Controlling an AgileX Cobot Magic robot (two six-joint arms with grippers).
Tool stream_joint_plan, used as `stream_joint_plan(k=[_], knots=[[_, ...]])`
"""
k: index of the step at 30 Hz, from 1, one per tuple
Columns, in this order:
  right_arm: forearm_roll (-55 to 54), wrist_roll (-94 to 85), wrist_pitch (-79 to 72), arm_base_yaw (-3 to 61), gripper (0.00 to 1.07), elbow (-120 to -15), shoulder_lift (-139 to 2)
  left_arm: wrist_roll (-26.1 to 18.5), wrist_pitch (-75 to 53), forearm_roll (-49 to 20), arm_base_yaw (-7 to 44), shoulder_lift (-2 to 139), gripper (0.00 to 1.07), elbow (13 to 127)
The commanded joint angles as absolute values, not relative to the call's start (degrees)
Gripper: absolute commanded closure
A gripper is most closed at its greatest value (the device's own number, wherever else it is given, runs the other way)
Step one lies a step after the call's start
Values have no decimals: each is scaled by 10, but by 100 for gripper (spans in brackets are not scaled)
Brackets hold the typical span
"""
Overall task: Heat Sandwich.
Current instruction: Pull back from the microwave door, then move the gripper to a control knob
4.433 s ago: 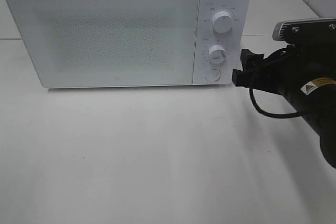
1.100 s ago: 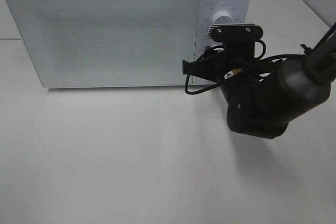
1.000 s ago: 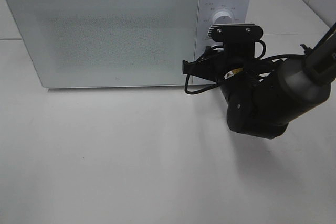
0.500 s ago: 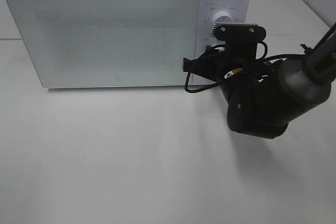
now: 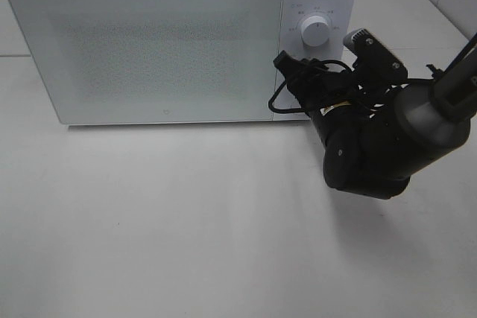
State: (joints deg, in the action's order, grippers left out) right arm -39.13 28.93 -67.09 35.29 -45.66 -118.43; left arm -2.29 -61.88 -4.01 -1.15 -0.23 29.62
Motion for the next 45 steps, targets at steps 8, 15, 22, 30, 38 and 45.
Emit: stream_joint_plan(k=[8, 15, 22, 30, 38, 45], knots=[[-378, 599, -709, 353, 98, -464, -1184, -22, -613, -41, -9, -14, 6, 295], [-382, 723, -711, 353, 98, -464, -1184, -22, -613, -41, -9, -14, 6, 295], [-390, 836, -712, 353, 97, -465, -1184, -22, -613, -41, -9, -14, 6, 295], [-390, 831, -717, 353, 97, -472, -1184, -22, -613, -41, -9, -14, 6, 295], [-390, 807, -722, 353, 94, -472, -1184, -22, -613, -41, -9, -14, 6, 295], [-391, 792, -731, 353, 86, -472, -1183, -22, -613, -41, -9, -14, 6, 295]])
